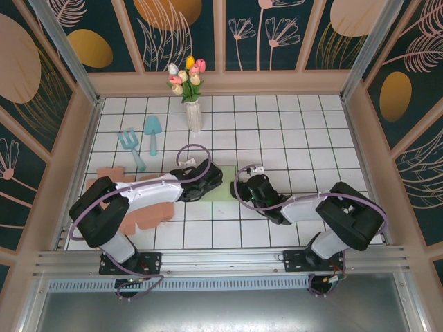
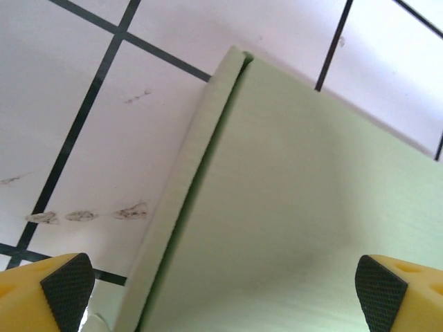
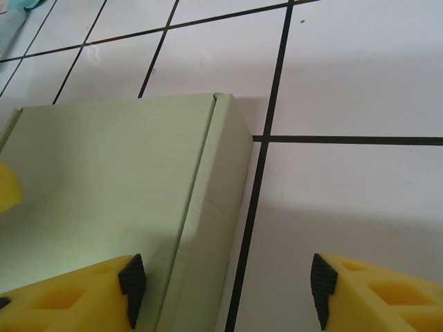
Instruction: Fold the paper box
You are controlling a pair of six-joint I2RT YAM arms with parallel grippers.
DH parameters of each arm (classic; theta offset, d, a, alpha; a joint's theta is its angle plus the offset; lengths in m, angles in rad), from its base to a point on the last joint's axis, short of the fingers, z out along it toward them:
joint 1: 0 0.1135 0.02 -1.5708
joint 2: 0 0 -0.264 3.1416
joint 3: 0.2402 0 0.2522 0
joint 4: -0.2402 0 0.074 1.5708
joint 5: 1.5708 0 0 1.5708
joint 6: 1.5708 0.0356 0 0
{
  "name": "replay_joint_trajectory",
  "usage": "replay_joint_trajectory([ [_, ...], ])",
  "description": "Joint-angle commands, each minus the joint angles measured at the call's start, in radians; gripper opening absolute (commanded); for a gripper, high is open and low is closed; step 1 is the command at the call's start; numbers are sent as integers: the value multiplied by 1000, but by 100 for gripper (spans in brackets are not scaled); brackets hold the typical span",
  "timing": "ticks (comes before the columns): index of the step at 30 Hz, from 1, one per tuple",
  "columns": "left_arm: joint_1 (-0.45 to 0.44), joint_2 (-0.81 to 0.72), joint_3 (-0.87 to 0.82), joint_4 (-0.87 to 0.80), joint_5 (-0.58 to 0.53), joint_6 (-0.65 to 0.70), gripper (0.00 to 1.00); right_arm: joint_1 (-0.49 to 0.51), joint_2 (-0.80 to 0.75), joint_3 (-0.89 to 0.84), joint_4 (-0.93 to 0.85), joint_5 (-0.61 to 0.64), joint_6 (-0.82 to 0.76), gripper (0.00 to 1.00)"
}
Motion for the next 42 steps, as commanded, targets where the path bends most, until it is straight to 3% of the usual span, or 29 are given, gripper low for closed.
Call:
replay_joint_trajectory([
  [1, 4, -13, 32, -13, -4, -34, 98, -8, 36, -17, -56, -17, -23, 67],
  [13, 7, 54, 31, -25, 90, -67, 98, -8, 46, -19, -53, -18, -18, 67],
  [42, 18, 53, -42, 4, 54, -66, 93, -7, 17, -26, -61, -28, -17, 67],
])
